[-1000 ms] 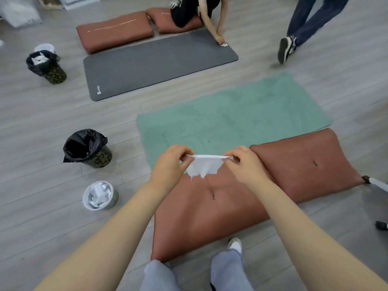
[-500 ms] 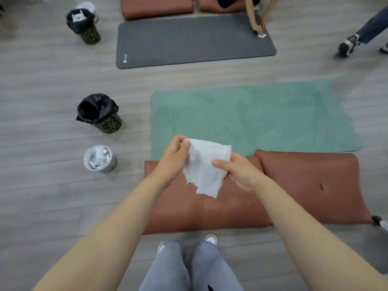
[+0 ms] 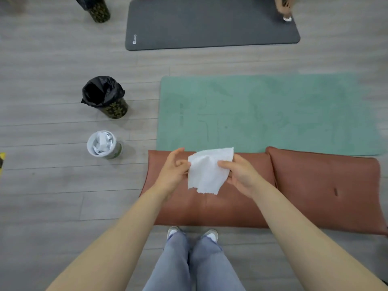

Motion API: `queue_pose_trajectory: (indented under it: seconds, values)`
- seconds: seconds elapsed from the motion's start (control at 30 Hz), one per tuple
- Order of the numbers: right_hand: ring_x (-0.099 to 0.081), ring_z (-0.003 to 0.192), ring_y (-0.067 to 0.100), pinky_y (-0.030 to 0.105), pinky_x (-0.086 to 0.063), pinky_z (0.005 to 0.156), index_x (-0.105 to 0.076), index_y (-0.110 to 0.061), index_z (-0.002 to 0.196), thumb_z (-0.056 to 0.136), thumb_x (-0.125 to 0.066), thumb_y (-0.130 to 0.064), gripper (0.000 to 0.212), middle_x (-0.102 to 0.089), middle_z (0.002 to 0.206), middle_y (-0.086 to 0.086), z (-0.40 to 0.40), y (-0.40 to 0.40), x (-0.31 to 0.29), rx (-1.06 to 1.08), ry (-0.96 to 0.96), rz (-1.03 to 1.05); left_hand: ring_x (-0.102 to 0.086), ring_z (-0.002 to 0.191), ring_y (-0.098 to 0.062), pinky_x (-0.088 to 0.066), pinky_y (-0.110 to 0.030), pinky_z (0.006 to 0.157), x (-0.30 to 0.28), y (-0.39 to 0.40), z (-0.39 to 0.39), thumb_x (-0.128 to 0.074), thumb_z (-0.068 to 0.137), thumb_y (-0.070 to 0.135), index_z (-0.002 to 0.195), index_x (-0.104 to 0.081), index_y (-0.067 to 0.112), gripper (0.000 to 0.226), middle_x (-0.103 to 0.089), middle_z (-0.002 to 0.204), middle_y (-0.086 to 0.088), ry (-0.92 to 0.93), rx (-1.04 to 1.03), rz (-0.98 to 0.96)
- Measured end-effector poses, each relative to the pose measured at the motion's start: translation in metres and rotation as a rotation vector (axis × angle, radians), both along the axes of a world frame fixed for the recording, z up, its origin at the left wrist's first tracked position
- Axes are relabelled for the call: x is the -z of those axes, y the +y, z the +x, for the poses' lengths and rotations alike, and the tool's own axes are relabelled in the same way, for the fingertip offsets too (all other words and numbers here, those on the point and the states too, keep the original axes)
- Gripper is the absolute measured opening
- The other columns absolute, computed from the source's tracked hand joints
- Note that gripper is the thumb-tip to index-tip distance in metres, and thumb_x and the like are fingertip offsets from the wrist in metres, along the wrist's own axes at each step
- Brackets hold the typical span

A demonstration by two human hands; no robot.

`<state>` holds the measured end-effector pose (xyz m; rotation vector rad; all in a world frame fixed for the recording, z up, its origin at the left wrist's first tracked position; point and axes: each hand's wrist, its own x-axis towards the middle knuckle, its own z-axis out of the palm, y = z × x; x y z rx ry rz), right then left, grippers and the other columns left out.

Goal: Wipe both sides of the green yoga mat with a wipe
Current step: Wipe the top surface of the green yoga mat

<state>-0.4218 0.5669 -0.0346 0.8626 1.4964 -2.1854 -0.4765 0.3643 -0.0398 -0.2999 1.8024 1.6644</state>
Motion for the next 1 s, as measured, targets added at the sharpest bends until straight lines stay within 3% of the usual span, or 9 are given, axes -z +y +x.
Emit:
queue_pose_trajectory:
  seconds: [0.13,0.23,0.33,0.5,0.63,0.73,0.8,0.93,1.0]
  values:
    - [-0.066,0.096,0.019,0.036,-0.055,0.079,-0.046,-0.015,0.126,0.084,-0.065,-0.009,0.046,-0.064,0.114,0.004,-0.014,0.0,0.05,0.051,-0.062,0.252,-0.063,0.087,-0.016,-0.053,-0.04,0.081,0.039,0.003,-0.022,-0.048,0.098,0.006,0.105,-0.067,0.022,0.026,-0.072,0.1,0.003,0.13,0.068,-0.103]
    - [-0.056,0.071,0.016,0.026,-0.045,0.063,-0.05,-0.025,0.108,0.086,-0.062,-0.013,0.028,-0.06,0.085,0.003,-0.027,0.002,0.089,0.089,0.055,0.467,-0.062,0.087,-0.018,-0.053,-0.045,0.089,0.082,0.011,-0.041,-0.046,0.095,0.01,0.092,-0.073,0.026,0.032,-0.071,0.103,0.005,0.167,0.12,-0.178]
    - [-0.055,0.081,0.013,0.022,-0.043,0.069,-0.064,-0.021,0.093,0.088,-0.056,-0.006,0.018,-0.062,0.092,-0.003,-0.047,0.01,0.135,0.044,0.171,0.532,-0.066,0.096,-0.022,-0.052,-0.045,0.095,0.129,0.02,-0.064,-0.054,0.084,0.019,0.096,-0.074,0.029,0.026,-0.072,0.108,0.0,0.19,0.113,-0.148]
    - [-0.06,0.103,0.014,0.025,-0.048,0.089,-0.062,-0.015,0.119,0.083,-0.064,-0.008,0.036,-0.062,0.114,-0.003,-0.076,0.03,0.212,-0.097,0.129,0.64,-0.062,0.083,-0.006,-0.05,-0.013,0.076,0.21,0.036,-0.096,-0.06,0.091,0.005,0.115,-0.068,0.02,0.029,-0.069,0.102,0.0,0.345,0.198,-0.16]
    - [-0.059,0.085,0.013,0.019,-0.037,0.069,-0.071,-0.014,0.1,0.085,-0.065,-0.021,0.017,-0.068,0.094,-0.001,-0.111,0.049,0.257,-0.113,0.228,1.024,-0.056,0.073,0.0,-0.043,-0.015,0.07,0.267,0.058,-0.136,-0.064,0.089,0.007,0.104,-0.071,0.022,0.022,-0.066,0.085,0.011,0.595,0.265,-0.289]
    - [-0.056,0.081,0.018,0.024,-0.032,0.064,-0.07,-0.011,0.083,0.086,-0.064,-0.023,0.014,-0.067,0.084,0.004,-0.146,0.067,0.284,-0.123,0.341,1.152,-0.05,0.065,0.002,-0.036,-0.014,0.061,0.296,0.074,-0.171,-0.068,0.089,0.012,0.095,-0.071,0.021,0.011,-0.056,0.074,0.017,0.774,0.308,-0.404]
    - [-0.053,0.08,0.015,0.025,-0.034,0.068,-0.067,-0.007,0.08,0.085,-0.065,-0.018,0.012,-0.061,0.083,0.002,-0.167,0.076,0.297,-0.058,0.371,1.069,-0.05,0.069,-0.004,-0.034,-0.015,0.063,0.312,0.082,-0.19,-0.068,0.09,0.015,0.09,-0.068,0.02,0.005,-0.056,0.078,0.011,0.811,0.313,-0.424]
    - [-0.051,0.074,0.014,0.029,-0.038,0.067,-0.066,-0.007,0.084,0.083,-0.064,-0.017,0.01,-0.057,0.08,-0.001,-0.203,0.084,0.304,0.055,0.265,0.614,-0.054,0.085,-0.005,-0.039,-0.006,0.071,0.328,0.092,-0.216,-0.062,0.095,0.014,0.089,-0.058,0.022,0.011,-0.058,0.093,0.009,0.678,0.23,-0.287]
    - [-0.053,0.074,0.018,0.03,-0.039,0.066,-0.064,-0.015,0.082,0.079,-0.064,-0.027,0.013,-0.06,0.078,0.0,-0.228,0.083,0.307,-0.005,0.213,0.487,-0.05,0.075,-0.01,-0.042,-0.022,0.068,0.334,0.092,-0.232,-0.059,0.096,0.02,0.087,-0.056,0.022,0.01,-0.058,0.083,0.007,0.581,0.174,-0.259]
